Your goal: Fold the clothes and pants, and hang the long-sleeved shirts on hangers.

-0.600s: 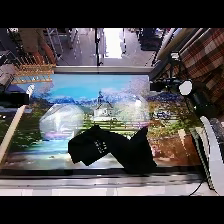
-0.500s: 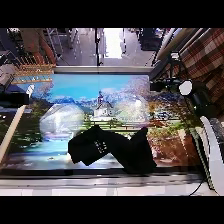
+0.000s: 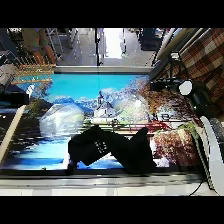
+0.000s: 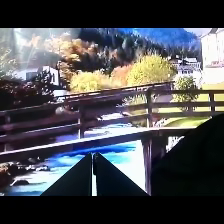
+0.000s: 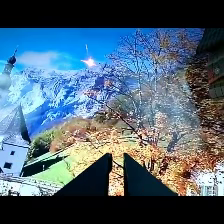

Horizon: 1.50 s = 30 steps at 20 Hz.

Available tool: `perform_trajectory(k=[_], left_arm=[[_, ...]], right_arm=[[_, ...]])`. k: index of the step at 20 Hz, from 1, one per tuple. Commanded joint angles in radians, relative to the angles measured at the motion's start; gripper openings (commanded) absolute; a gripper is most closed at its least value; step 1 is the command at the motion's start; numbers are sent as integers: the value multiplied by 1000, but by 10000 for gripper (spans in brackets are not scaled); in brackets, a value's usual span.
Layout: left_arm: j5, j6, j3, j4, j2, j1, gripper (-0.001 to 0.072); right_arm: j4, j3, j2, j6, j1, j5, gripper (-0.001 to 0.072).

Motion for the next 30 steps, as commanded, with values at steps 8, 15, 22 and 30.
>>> perform_trajectory(k=[8,15,22,30], left_arm=[[51,0,1,0,-6,1,6],[-155,-1,0,-11,-52,1,6],[-291,90,-232,-44,-60,5,21],[-23,503,-917,-1021,66,185,571]], right_arm=[[5,0,0,0,1,-12,124],[234,0,10,63,17,371,119],[48,-126,57,-63,-32,944,176],[294,-838,547,-97,-344,750,703]])
